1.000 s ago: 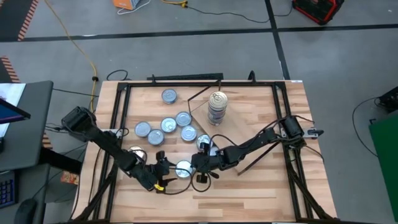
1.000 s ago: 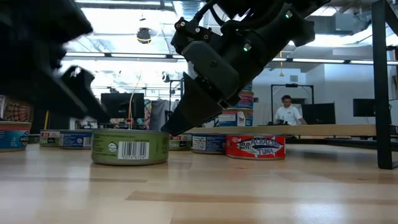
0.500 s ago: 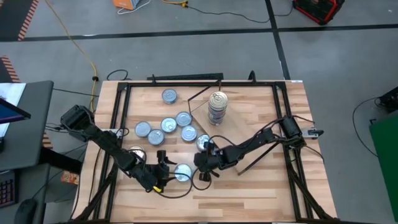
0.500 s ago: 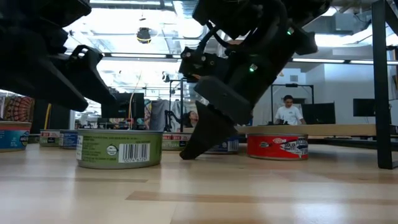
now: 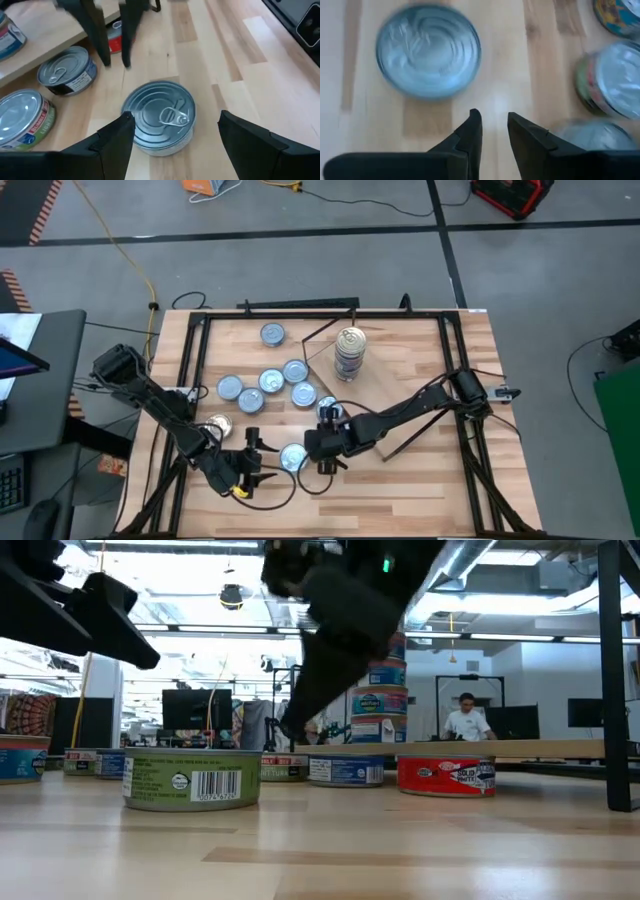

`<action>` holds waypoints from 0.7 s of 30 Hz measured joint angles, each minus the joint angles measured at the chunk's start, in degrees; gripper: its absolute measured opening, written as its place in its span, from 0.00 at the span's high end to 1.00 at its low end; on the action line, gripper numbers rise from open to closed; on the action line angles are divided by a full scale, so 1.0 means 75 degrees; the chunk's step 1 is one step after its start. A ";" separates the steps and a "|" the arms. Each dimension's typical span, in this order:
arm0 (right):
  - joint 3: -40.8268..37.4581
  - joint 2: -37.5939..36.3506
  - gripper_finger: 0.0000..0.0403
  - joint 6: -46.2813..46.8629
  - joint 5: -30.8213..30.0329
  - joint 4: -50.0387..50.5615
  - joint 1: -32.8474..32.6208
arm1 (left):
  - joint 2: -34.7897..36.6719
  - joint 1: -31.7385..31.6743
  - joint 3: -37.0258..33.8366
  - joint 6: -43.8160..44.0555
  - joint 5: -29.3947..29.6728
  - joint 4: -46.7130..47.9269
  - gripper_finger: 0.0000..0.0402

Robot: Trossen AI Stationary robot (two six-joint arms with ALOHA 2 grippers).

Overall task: Stack canned seafood by type on shelf
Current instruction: Adjust the red tuna can

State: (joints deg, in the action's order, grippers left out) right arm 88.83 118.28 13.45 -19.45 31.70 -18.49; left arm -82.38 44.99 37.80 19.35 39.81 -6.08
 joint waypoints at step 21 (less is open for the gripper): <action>0.0918 0.0142 0.40 -0.3356 0.0101 0.4130 -0.0336 | 0.0340 0.0868 -0.0583 -0.0492 0.1443 -0.1123 0.31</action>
State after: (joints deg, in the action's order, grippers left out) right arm 95.72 119.35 -11.73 -18.70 62.67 -21.01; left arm -79.83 51.50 33.43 15.66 50.63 -14.51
